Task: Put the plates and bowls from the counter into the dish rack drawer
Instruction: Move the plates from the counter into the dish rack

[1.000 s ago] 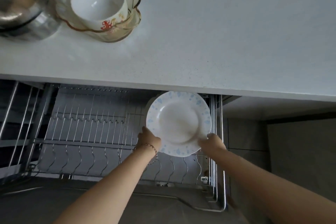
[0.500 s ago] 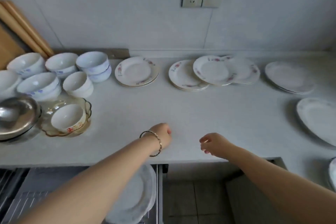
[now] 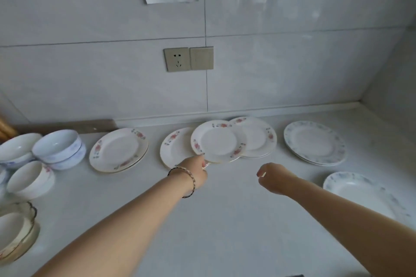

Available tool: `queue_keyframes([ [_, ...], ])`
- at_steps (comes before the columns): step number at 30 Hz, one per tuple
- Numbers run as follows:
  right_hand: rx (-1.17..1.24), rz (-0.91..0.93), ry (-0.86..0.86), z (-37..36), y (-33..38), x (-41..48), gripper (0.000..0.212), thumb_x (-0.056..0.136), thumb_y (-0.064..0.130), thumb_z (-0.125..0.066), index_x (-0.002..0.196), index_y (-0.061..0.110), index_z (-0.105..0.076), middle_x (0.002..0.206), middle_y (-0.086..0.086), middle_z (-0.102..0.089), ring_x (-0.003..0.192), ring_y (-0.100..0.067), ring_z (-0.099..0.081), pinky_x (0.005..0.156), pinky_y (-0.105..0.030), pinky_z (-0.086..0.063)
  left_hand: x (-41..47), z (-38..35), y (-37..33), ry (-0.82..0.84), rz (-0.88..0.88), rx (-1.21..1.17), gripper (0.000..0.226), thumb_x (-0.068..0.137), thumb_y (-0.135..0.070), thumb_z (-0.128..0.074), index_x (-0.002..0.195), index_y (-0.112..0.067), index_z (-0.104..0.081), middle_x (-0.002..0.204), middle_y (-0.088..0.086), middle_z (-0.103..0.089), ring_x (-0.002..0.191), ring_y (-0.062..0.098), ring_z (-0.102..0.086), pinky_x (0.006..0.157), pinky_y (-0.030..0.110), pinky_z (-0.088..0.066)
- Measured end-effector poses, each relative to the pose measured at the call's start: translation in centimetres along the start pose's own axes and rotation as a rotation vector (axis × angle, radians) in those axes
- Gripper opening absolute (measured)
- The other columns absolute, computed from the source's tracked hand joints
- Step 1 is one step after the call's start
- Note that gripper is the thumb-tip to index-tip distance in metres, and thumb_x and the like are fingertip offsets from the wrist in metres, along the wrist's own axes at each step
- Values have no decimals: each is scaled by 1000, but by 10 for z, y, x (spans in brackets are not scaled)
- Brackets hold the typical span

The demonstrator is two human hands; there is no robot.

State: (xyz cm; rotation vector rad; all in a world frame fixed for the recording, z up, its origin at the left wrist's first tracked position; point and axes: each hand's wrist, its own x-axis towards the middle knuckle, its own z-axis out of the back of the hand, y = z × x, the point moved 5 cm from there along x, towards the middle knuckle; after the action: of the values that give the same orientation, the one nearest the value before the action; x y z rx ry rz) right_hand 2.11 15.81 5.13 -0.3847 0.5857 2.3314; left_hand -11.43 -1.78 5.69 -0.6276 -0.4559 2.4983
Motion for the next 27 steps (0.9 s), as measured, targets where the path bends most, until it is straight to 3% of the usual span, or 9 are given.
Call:
queue_keyframes([
  [4,-13,-43,8,10,3,37,37,89,16,-43,123,21,-56,134,-3,-52,121,-22,-51,97,-28,-41,36,7,1,18,-2,3,35,87,-22,-45,122,-20,-48,117,3,-58,85,20,-52,72,26,-40],
  [8,14,-68,-1,15,19,83,36,90,16,-43,124,18,-56,134,-5,-53,121,-23,-52,98,-28,-43,88,20,8,22,43,-33,37,87,-24,-47,124,-19,-48,119,4,-57,88,20,-50,75,27,-41],
  [12,57,-113,25,18,40,134,33,91,22,-51,122,13,-58,130,-8,-56,118,-24,-53,96,-27,-42,146,36,19,72,76,-11,40,89,-20,-44,130,-16,-43,126,6,-55,109,24,-55,80,26,-39],
  [17,132,-245,51,12,51,199,49,92,20,-45,138,6,-33,133,-15,-47,117,-29,-54,101,-35,-45,207,39,41,142,193,-23,60,92,-22,-44,145,-8,-19,148,11,-36,131,26,-42,103,32,-37],
  [20,166,-332,42,5,48,230,50,93,28,-44,135,4,-32,131,-16,-44,116,-30,-54,98,-39,-47,234,18,54,238,294,-110,67,93,-21,-44,147,-6,-8,153,13,-26,138,28,-33,109,33,-31],
  [22,153,-368,25,-1,43,248,47,93,31,-44,132,6,-36,129,-15,-43,114,-29,-53,96,-37,-48,248,-3,61,303,331,-197,66,92,-19,-47,146,-5,-13,151,12,-29,137,28,-33,109,32,-32],
  [24,112,-391,4,-7,35,263,45,92,33,-45,129,8,-39,128,-14,-43,116,-28,-48,96,-36,-45,259,-18,65,321,343,-268,51,90,-12,-46,138,-5,-29,140,11,-43,127,25,-45,102,30,-39],
  [27,102,-413,41,-16,24,276,43,90,35,-46,125,10,-45,118,-9,-57,113,-27,-50,93,-34,-42,270,-31,68,281,373,-345,40,89,-5,-46,129,-7,-40,128,10,-54,117,24,-53,98,29,-44],
])
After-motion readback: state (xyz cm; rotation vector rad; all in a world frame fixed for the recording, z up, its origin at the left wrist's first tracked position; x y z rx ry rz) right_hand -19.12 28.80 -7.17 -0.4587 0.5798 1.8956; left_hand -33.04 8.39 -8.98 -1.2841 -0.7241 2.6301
